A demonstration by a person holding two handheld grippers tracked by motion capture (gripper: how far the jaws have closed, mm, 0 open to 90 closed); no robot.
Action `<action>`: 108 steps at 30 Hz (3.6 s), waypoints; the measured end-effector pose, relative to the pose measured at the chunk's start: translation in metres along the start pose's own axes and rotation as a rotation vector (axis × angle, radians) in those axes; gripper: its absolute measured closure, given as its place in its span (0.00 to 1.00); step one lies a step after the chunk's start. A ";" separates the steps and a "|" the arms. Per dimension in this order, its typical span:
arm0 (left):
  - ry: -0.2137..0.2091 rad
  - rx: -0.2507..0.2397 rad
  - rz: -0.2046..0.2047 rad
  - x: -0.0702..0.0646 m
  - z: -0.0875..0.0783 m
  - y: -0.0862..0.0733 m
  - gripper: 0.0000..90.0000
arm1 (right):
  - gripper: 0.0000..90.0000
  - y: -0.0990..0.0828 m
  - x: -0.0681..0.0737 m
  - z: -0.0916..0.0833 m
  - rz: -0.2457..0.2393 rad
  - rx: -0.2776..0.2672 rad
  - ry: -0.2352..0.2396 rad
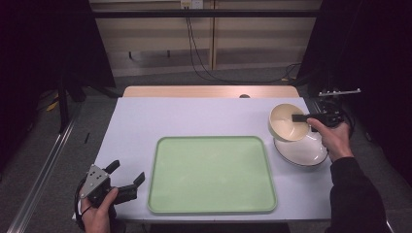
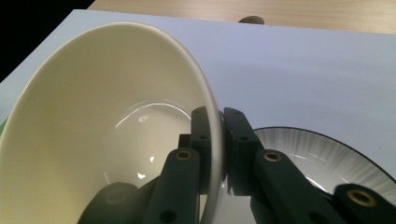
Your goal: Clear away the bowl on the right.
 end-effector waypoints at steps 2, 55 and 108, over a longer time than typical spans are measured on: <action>0.000 0.000 0.000 0.000 0.000 0.000 0.02 | 0.93 0.001 0.001 0.002 -0.002 0.002 0.001; -0.004 -0.002 0.000 -0.001 0.000 0.000 0.02 | 0.93 -0.014 0.054 0.062 -0.078 0.118 0.101; -0.002 -0.001 0.001 0.000 0.000 0.000 0.02 | 0.93 -0.054 0.052 0.108 -0.074 0.302 0.050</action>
Point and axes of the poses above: each handheld gripper's, and its own axes: z roughly forward along the jaws, y roughly out of its top, x roughly to its left, the point moved 5 cm from there along z, roughly forward along the jaws, and after that the axes turned 14 degrees about -x, right-handed, at the moved point
